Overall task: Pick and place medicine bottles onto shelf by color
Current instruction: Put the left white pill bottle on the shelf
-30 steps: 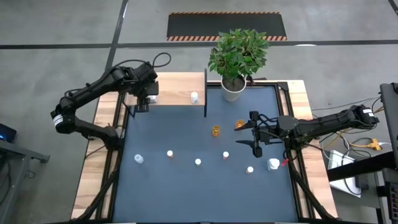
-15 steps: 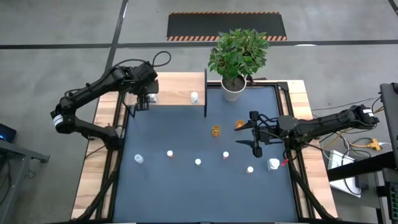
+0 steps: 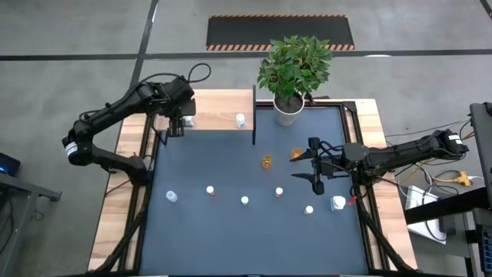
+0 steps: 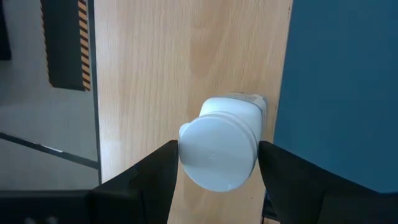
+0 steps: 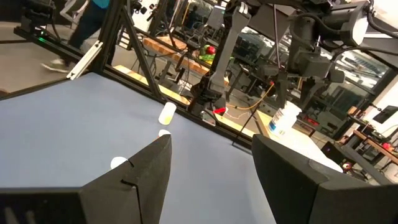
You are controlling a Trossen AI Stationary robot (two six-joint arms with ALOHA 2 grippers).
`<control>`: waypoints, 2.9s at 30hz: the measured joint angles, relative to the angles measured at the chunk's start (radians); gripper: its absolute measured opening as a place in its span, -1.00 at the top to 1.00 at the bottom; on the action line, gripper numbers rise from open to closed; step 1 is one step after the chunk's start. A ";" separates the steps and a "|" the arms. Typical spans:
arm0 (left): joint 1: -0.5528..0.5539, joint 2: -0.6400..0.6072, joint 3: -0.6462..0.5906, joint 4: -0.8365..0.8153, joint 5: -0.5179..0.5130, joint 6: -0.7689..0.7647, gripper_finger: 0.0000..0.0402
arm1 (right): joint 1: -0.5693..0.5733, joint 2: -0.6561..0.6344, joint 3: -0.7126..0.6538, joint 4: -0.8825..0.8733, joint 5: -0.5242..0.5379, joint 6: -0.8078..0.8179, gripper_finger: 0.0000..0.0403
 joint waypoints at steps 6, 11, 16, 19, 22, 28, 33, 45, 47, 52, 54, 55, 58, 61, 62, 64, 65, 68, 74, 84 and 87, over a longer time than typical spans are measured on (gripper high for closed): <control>0.000 -0.002 0.000 -0.003 -0.013 -0.002 -0.02 | 0.000 0.000 0.000 0.000 0.000 0.000 -0.07; -0.002 -0.004 0.000 -0.012 -0.021 -0.003 -0.02 | 0.000 0.000 0.000 -0.001 0.001 0.000 -0.07; -0.008 -0.004 0.000 -0.013 -0.021 -0.003 -0.02 | 0.000 0.000 0.000 -0.001 0.001 0.000 -0.07; -0.017 -0.005 0.001 -0.020 -0.022 -0.006 -0.02 | 0.000 0.000 0.000 -0.001 0.001 0.000 -0.07; -0.028 -0.011 0.002 -0.037 -0.023 -0.035 -0.02 | 0.000 0.000 0.000 -0.001 0.001 0.000 -0.07; -0.039 -0.025 0.002 -0.039 -0.033 -0.052 -0.02 | 0.000 0.000 0.000 0.000 0.002 0.000 -0.07; -0.038 -0.022 0.023 -0.033 -0.090 -0.045 -0.02 | 0.000 0.000 0.000 0.000 0.002 0.000 -0.07; -0.114 -0.021 0.095 -0.033 -0.076 -0.123 -0.02 | 0.000 0.000 0.000 0.000 0.005 0.000 -0.07; -0.154 -0.011 0.117 -0.011 -0.008 -0.188 -0.01 | 0.000 0.000 0.000 0.000 0.005 0.000 -0.07; -0.267 0.032 0.145 0.125 0.035 -0.409 0.03 | 0.000 0.000 0.000 0.000 0.005 0.000 -0.07; -0.284 0.063 0.151 0.134 0.009 -0.469 0.12 | 0.000 0.000 0.000 0.000 0.005 0.000 -0.07; -0.286 0.085 0.153 0.130 -0.010 -0.494 0.17 | 0.000 0.000 0.000 -0.001 0.005 0.000 -0.07; -0.284 0.161 0.152 0.080 -0.036 -0.525 0.39 | 0.000 0.000 0.000 -0.002 0.005 0.000 -0.07; -0.279 0.242 0.152 0.009 -0.094 -0.521 0.64 | 0.000 0.000 0.000 -0.010 0.005 0.000 -0.07; -0.278 0.268 0.152 -0.021 -0.124 -0.520 0.73 | 0.000 0.000 0.000 -0.011 0.005 0.000 -0.07; -0.278 0.312 0.152 -0.073 -0.186 -0.523 0.87 | 0.000 0.000 0.000 -0.014 0.005 0.000 -0.07; -0.277 0.329 0.152 -0.094 -0.217 -0.524 0.93 | 0.000 0.000 0.000 -0.014 0.005 0.000 -0.07; -0.277 0.360 0.152 -0.143 -0.284 -0.524 0.97 | 0.000 0.000 0.000 -0.014 0.005 0.000 -0.07; -0.268 0.359 0.152 -0.149 -0.368 -0.524 0.99 | 0.000 0.000 0.000 -0.014 0.005 0.001 -0.07; -0.234 0.311 0.151 -0.167 -0.367 -0.524 0.99 | 0.000 0.000 0.000 -0.014 0.004 0.001 -0.07; -0.230 0.308 0.151 -0.180 -0.367 -0.525 0.99 | 0.000 0.000 0.000 -0.014 0.004 0.003 -0.07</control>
